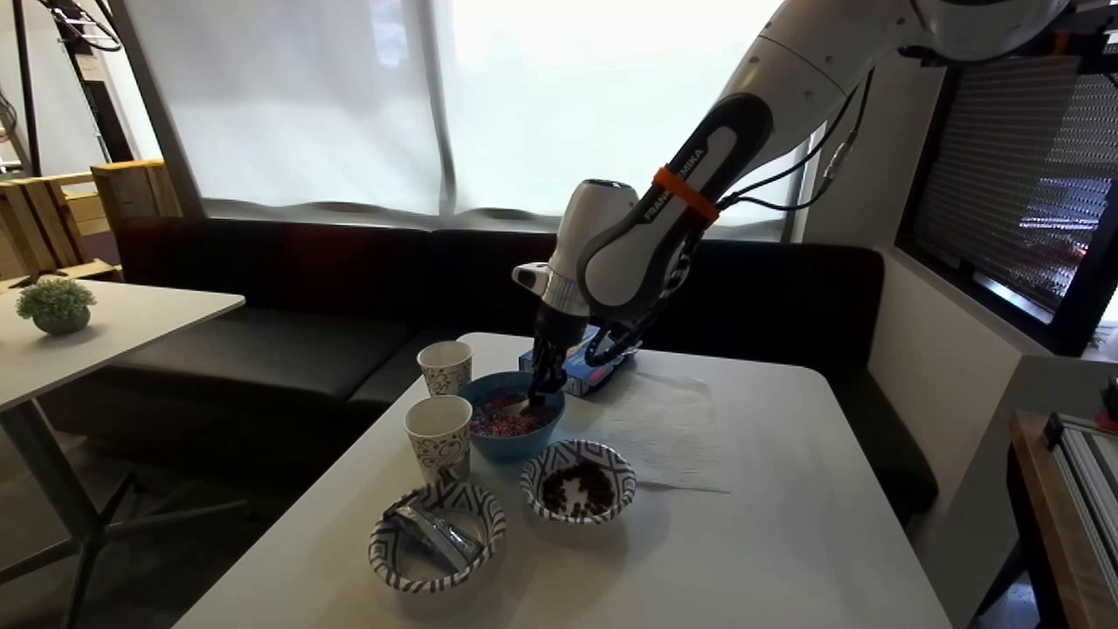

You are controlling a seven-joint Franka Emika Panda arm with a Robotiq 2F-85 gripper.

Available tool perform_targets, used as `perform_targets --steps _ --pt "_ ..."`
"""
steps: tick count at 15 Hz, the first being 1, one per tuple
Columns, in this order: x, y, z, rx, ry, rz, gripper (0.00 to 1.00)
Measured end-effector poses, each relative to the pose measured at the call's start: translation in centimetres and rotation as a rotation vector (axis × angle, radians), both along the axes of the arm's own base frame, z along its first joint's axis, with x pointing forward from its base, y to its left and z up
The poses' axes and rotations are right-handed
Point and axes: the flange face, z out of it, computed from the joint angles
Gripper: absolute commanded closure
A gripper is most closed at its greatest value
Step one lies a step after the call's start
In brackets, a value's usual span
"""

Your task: Put some of the blue bowl's contents into the cup on the left

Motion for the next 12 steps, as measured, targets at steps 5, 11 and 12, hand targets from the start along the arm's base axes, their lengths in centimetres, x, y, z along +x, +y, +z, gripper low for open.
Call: perform_targets --steps 5,11,12 --pt "-0.9 -0.5 0.0 0.074 0.004 0.034 0.97" --pt "-2.1 -2.0 0.2 0.146 -0.002 0.071 0.97" --pt "-2.3 -2.3 0.3 0.159 -0.004 0.076 0.97"
